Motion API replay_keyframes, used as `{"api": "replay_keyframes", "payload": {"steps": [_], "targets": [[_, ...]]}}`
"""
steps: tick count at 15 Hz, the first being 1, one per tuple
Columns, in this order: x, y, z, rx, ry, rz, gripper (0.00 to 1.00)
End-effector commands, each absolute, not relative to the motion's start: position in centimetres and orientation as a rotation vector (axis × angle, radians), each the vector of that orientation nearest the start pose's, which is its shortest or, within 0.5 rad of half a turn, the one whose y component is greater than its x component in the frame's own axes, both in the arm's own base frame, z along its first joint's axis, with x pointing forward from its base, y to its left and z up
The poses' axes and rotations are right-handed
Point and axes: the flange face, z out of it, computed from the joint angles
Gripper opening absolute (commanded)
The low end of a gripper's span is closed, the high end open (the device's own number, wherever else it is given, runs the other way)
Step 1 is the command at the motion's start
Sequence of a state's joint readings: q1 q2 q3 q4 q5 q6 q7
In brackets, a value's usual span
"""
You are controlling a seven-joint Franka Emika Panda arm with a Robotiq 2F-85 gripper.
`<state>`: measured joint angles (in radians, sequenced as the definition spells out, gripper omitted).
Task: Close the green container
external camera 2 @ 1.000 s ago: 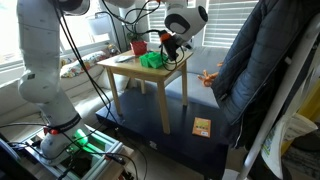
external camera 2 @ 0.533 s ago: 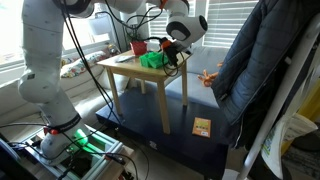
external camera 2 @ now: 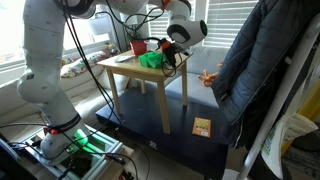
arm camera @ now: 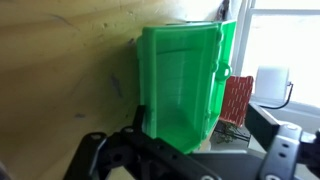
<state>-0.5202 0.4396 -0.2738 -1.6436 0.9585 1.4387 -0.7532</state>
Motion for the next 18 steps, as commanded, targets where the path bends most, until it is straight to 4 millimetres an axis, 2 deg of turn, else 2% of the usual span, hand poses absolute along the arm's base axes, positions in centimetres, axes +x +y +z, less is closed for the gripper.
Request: {"api": "replay_keyframes", "payload": {"steps": [1,11,18], "targets": [[51.6,-35.2,37.1,-2.047,0.224,-0.209,1.0],[52.7,-34.7,34.2,-1.997,0.264,-0.186,1.0],[52.6,-34.6,34.8,-1.946,0.24,-0.201,1.0]]}}
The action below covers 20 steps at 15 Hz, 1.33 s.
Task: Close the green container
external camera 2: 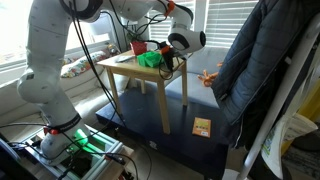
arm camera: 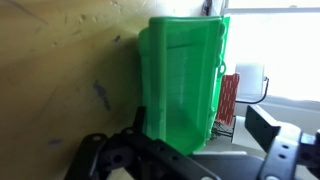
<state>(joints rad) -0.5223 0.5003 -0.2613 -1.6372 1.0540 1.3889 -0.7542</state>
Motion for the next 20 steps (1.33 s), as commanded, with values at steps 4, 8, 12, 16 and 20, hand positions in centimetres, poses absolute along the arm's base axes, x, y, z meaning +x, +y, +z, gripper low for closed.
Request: {"api": "replay_keyframes", "payload": {"steps": [4,8,12,16,20], "targets": [[52.1,-34.6,35.5,-1.917,0.222,-0.191,1.0],[51.6,-35.0,36.3,-1.881,0.211,-0.199,1.0],[51.3,-35.3,37.2,-1.838,0.204,-0.217,1.0],[51.5,-35.3,38.1,-1.8,0.19,-0.236,1.0],[51.7,-35.1,38.9,-1.768,0.174,-0.249,1.0]]}}
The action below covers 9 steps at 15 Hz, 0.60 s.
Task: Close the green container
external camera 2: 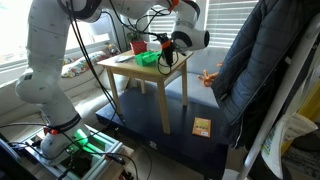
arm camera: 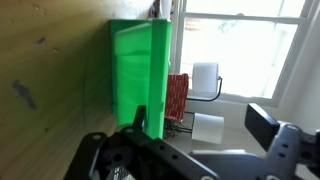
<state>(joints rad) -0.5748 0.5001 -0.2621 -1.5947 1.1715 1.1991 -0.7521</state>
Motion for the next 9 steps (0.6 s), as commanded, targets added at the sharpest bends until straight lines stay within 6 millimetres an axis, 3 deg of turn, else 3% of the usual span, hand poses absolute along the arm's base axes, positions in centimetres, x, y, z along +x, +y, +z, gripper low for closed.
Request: {"api": "replay_keyframes", "payload": {"steps": [1,9], "targets": [[51.75,-35.07,39.13,-1.76,0.168,-0.252,1.0],[52.28,-34.37,40.11,-1.719,0.147,-0.273,1.0]]}}
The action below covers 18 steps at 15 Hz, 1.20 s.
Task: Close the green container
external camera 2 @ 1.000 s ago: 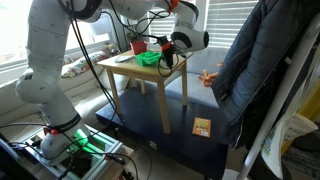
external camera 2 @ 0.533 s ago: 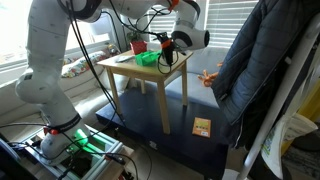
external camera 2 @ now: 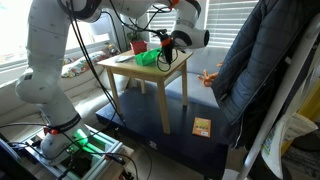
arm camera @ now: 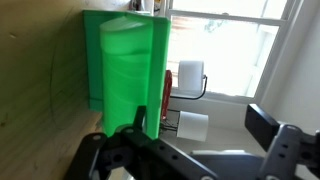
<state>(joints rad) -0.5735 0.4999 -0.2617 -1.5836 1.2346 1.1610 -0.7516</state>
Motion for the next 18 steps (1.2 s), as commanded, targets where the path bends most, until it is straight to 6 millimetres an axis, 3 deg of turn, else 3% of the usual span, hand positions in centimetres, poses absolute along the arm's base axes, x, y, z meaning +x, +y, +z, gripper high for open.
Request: {"api": "replay_keyframes", "payload": {"steps": [1,18], "targets": [[52.4,-34.2,40.2,-1.715,0.145,-0.273,1.0],[54.6,-30.4,42.4,-1.695,0.125,-0.234,1.0]]}}
